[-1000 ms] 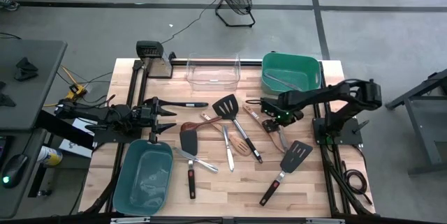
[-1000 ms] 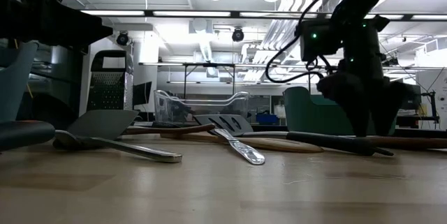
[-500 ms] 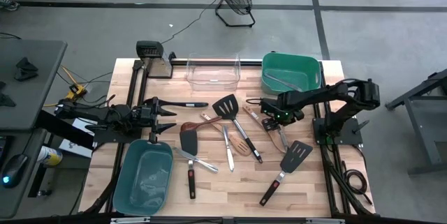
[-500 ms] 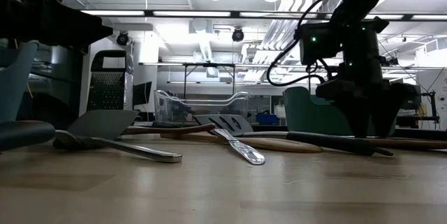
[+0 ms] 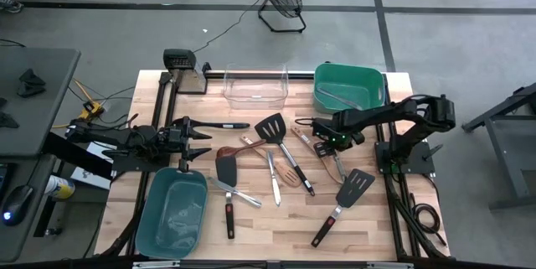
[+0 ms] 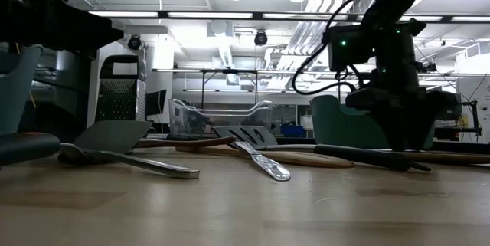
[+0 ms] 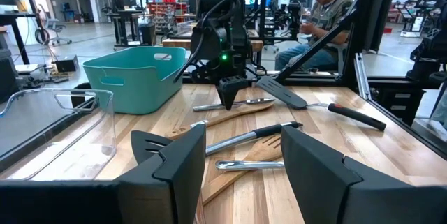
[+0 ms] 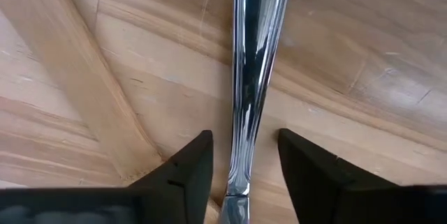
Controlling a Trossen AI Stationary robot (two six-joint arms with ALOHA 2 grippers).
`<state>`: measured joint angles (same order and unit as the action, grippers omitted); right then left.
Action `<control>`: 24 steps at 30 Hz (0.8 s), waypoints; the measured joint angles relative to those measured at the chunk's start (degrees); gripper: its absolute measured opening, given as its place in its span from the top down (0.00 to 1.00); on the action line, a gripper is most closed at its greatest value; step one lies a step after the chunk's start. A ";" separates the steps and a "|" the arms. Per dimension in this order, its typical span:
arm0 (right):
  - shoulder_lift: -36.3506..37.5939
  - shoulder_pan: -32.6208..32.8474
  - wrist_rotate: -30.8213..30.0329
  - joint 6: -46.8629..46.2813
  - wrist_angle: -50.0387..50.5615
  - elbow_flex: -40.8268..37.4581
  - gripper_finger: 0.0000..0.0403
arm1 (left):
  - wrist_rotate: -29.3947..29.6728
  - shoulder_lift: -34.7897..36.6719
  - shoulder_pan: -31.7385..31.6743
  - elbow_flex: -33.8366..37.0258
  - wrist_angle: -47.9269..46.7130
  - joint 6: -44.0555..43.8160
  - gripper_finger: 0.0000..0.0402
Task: Pick & Place Kitchen Items
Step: Put the right dinner knife into the green bin
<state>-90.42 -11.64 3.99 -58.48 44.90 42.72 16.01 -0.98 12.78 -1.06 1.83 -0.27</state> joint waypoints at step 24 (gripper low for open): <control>-2.05 0.35 1.45 1.49 -1.00 -0.06 0.94 | 0.00 -0.02 0.00 0.00 0.00 0.00 0.54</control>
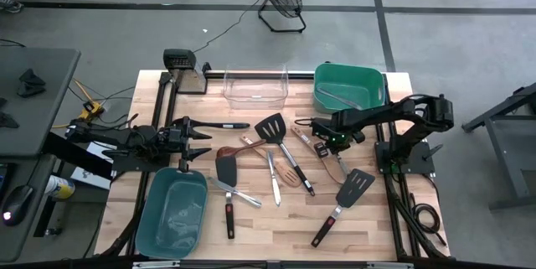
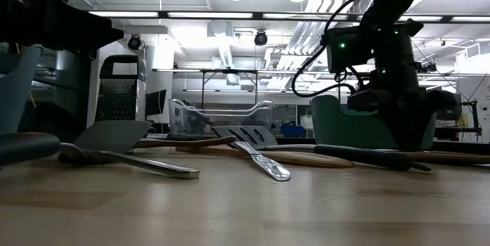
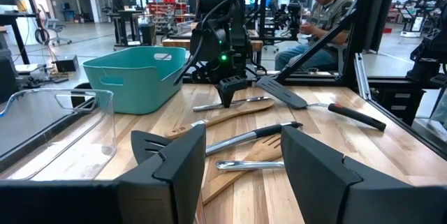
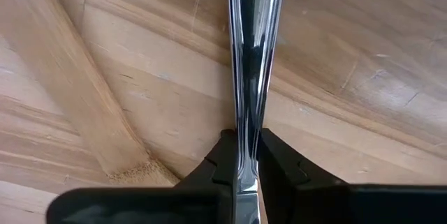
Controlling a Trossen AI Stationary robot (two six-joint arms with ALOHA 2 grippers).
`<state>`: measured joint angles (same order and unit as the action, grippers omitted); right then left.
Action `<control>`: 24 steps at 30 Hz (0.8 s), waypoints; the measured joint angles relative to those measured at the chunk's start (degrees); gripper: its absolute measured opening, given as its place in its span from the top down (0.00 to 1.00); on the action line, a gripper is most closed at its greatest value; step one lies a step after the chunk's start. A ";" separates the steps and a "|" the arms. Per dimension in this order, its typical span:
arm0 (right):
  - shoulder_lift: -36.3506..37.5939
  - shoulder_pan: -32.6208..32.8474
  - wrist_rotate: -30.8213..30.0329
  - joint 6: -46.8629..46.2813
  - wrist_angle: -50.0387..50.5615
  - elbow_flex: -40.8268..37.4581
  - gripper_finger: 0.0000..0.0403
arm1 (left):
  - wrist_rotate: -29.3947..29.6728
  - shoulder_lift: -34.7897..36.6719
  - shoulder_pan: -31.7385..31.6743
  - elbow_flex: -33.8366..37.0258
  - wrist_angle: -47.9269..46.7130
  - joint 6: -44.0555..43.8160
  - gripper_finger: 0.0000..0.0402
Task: Pick & Place Kitchen Items
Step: Put the right dinner knife into the green bin
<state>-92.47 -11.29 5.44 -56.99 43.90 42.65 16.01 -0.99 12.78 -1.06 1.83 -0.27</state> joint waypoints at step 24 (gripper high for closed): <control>7.62 0.07 2.76 1.81 -0.77 -0.55 0.94 | 0.00 0.01 -0.02 0.00 0.00 0.00 0.54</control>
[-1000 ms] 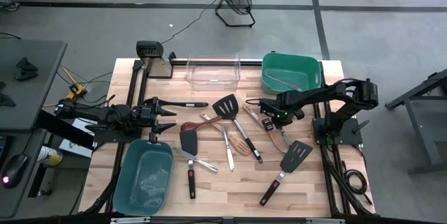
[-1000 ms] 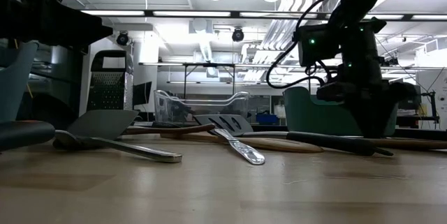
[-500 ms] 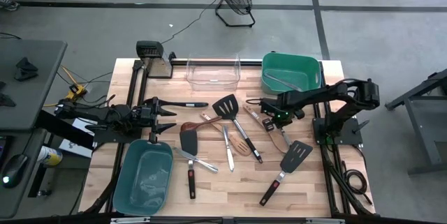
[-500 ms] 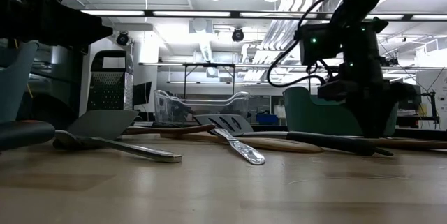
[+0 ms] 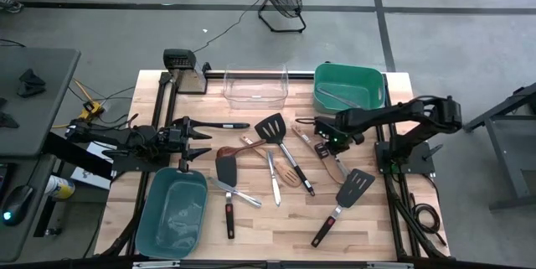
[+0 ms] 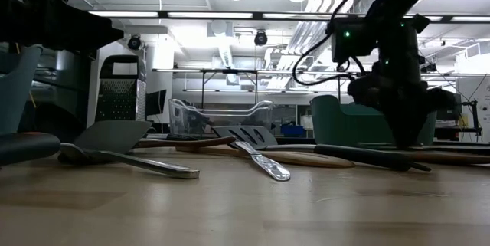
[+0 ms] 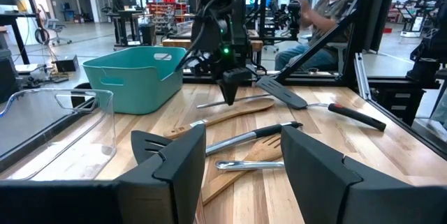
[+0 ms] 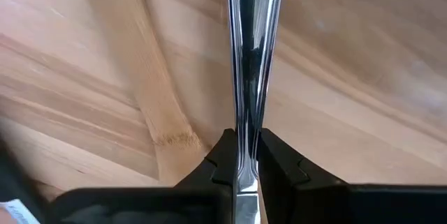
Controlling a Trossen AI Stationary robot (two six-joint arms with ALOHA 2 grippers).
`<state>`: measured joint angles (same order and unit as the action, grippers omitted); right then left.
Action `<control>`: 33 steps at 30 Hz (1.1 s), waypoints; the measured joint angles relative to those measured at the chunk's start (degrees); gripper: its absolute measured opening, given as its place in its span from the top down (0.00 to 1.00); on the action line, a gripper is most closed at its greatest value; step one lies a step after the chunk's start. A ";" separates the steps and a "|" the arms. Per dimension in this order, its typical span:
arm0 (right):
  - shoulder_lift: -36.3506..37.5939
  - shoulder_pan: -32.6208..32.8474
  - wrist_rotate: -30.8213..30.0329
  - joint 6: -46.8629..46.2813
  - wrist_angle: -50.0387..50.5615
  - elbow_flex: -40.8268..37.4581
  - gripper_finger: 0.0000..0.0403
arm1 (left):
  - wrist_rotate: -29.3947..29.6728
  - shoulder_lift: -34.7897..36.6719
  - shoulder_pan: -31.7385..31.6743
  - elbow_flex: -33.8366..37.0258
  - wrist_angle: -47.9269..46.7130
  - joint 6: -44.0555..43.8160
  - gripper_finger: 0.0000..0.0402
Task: Pick & Place Kitchen Items
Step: Put the right dinner knife into the green bin
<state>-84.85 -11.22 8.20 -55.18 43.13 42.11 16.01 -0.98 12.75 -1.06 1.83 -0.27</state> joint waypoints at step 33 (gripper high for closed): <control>19.62 -9.11 -5.10 17.67 -3.08 12.02 0.94 | -0.02 0.00 0.02 0.00 0.02 0.00 0.54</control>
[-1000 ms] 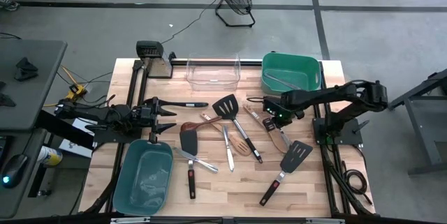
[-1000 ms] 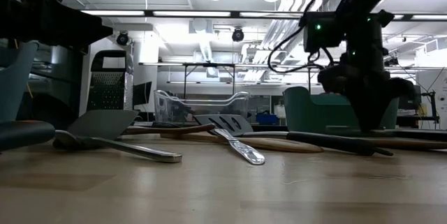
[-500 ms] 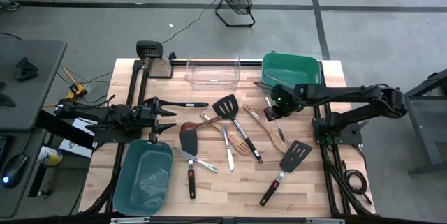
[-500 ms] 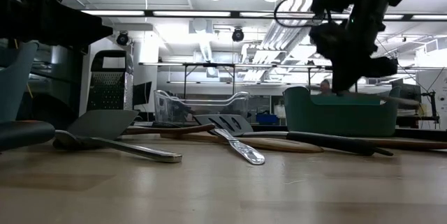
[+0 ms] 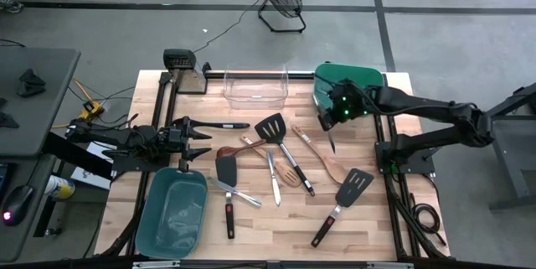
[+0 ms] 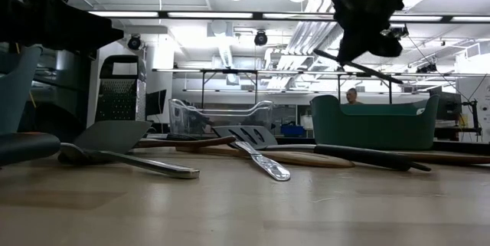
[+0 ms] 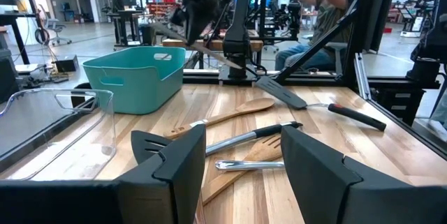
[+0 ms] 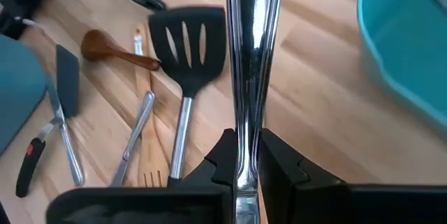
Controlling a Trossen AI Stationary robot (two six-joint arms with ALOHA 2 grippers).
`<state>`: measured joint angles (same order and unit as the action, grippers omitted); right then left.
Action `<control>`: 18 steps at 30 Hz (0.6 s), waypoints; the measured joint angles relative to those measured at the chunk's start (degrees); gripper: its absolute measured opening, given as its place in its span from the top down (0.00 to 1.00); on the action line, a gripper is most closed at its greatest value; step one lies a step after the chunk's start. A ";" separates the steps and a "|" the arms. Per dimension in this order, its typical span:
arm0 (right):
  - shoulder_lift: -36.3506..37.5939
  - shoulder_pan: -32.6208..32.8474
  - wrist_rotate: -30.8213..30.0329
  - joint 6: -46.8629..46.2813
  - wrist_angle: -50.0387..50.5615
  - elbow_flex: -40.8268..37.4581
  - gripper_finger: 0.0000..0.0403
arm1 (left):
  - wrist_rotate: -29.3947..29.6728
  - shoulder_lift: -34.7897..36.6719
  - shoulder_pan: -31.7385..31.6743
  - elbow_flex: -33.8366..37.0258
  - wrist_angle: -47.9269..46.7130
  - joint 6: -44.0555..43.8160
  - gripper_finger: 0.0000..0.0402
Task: Pick & Place Kitchen Items
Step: Put the right dinner knife into the green bin
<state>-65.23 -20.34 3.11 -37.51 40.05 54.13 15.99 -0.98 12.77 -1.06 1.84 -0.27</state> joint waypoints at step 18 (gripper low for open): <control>0.00 -7.83 8.38 19.17 0.03 4.07 0.94 | 0.00 0.01 -0.01 -0.01 0.00 0.01 0.54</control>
<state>-65.23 -28.17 11.49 -18.34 40.08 58.20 15.99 -0.97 12.77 -1.07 1.85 -0.26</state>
